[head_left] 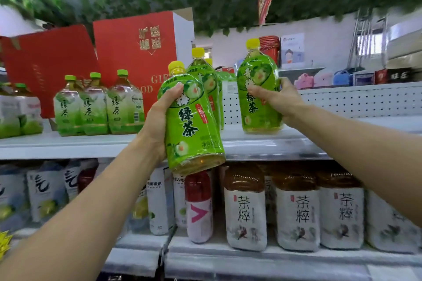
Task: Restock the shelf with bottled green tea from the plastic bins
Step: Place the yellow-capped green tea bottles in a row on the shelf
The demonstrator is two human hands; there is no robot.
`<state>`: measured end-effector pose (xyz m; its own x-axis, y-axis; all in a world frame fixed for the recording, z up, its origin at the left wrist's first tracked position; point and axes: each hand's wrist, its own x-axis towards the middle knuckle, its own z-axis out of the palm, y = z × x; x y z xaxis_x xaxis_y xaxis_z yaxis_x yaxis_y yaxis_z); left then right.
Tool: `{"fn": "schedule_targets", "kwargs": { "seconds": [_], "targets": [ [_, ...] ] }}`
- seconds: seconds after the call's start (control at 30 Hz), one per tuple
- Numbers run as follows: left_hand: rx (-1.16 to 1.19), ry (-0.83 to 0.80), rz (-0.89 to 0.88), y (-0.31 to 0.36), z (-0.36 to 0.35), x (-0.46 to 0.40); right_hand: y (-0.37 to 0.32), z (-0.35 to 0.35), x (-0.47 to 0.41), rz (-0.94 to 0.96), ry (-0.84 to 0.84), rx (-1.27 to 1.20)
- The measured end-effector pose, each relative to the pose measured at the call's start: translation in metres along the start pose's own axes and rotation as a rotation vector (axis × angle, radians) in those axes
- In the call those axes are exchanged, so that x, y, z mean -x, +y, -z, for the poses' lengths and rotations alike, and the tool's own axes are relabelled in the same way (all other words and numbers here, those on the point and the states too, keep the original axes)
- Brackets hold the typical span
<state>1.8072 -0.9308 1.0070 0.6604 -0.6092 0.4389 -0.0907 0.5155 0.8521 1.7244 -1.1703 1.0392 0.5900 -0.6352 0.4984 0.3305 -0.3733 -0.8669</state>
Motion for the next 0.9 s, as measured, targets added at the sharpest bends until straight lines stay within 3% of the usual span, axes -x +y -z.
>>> {"fn": "schedule_targets", "kwargs": {
  "seconds": [0.2,0.9],
  "targets": [
    [0.077,-0.065,0.015,-0.021,0.014,-0.021,0.001,0.01,-0.022,-0.043,-0.138,0.162],
    [0.082,-0.11,0.006,-0.025,0.02,-0.037,0.018,-0.039,-0.074,-0.114,-0.162,0.312]
  ]
}}
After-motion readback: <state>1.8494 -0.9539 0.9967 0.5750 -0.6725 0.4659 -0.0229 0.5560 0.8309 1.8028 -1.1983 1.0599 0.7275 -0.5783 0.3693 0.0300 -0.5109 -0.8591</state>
